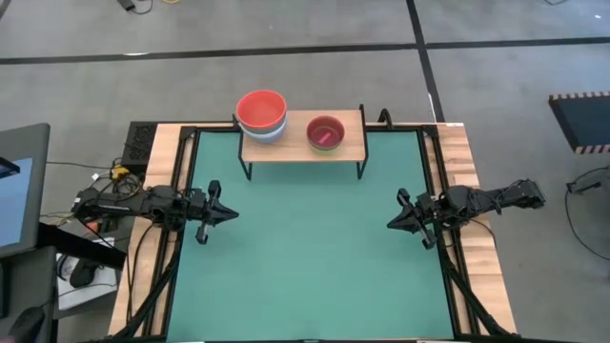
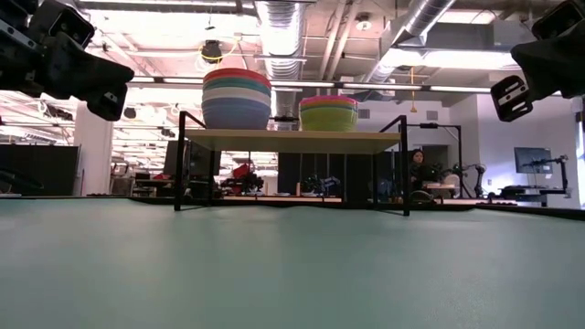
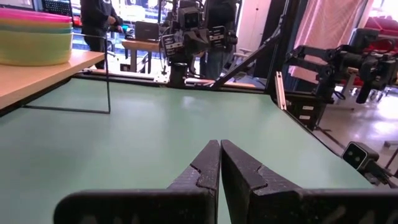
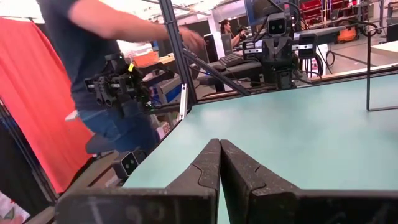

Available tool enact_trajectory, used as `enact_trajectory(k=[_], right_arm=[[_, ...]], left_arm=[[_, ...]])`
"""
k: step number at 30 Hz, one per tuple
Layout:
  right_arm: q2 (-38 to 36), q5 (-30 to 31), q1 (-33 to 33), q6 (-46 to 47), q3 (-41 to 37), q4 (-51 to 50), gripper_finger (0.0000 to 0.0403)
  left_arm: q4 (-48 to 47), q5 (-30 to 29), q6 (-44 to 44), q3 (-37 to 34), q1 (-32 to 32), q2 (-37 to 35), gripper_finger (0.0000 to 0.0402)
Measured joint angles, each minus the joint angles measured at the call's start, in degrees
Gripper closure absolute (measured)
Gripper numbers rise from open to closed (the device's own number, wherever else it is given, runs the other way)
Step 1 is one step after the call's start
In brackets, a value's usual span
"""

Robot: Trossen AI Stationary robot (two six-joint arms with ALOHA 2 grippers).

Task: Place and stack bowls onto a shelf
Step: Return to Home Position

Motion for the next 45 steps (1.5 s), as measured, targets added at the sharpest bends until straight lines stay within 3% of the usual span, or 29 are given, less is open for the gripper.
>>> enact_trajectory(k=[45], right_arm=[[0.0,0.0,0.0,0.0,0.0,0.0,0.0364]], left_arm=[[0.0,0.0,0.0,0.0,0.0,0.0,0.0401]])
